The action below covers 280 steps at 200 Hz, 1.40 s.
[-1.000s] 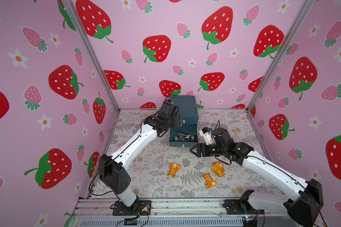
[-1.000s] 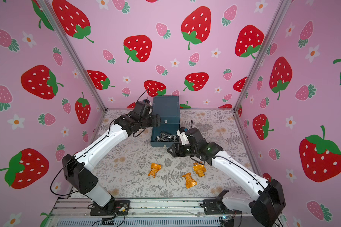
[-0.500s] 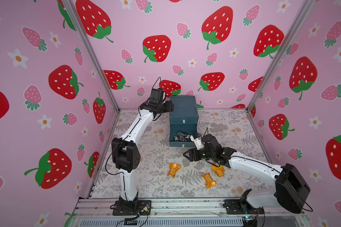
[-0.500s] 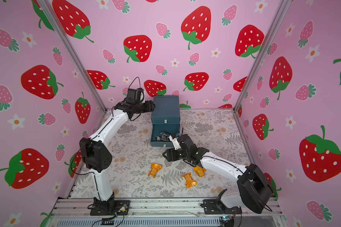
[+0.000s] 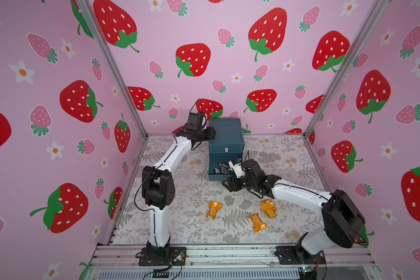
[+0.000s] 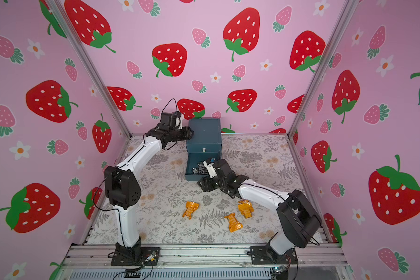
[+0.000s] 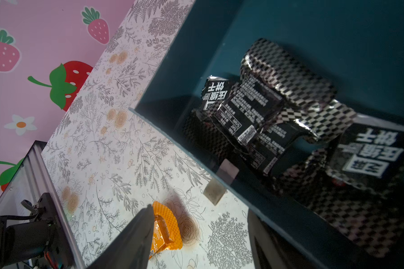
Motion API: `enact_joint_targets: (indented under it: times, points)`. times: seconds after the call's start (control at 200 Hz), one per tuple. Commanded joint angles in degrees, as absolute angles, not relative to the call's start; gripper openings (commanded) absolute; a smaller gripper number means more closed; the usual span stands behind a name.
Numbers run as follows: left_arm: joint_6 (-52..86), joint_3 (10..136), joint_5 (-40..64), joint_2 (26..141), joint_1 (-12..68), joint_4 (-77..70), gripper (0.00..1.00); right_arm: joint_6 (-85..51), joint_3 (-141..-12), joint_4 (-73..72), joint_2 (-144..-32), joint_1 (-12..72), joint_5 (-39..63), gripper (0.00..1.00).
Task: Place the cookies into the drawer by color
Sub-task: Close the drawer in the storage box.
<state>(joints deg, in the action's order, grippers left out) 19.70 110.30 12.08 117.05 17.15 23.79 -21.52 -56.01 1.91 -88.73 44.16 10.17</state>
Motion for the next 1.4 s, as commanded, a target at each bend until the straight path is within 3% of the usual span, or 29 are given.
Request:
enact_joint_targets:
  times: [0.0,0.44,0.55,0.645,1.081,1.396]
  points:
    - [19.4,107.3,11.4,115.6,17.0,25.6,0.53,-19.6,-58.2,3.6,-89.3,43.8,7.8,0.69]
    - [20.5,103.3,11.9,108.3,17.0,22.8,0.6,-20.7,-51.2,4.0,-77.9,43.5,8.0,0.69]
    - [21.0,101.7,12.5,107.6,17.2,19.9,0.64,-20.5,-51.6,3.6,-81.1,43.5,13.4,0.65]
    - [20.0,106.2,13.0,111.3,17.2,24.0,0.62,-21.1,-52.2,2.3,-83.8,43.4,16.2,0.64]
    - [20.3,103.7,15.3,114.8,18.0,25.4,0.49,-15.1,-65.1,5.6,-93.3,42.3,6.6,0.64]
    - [19.8,98.4,15.5,112.9,18.0,23.5,0.48,-9.3,-79.4,10.3,-105.2,39.9,1.8,0.65]
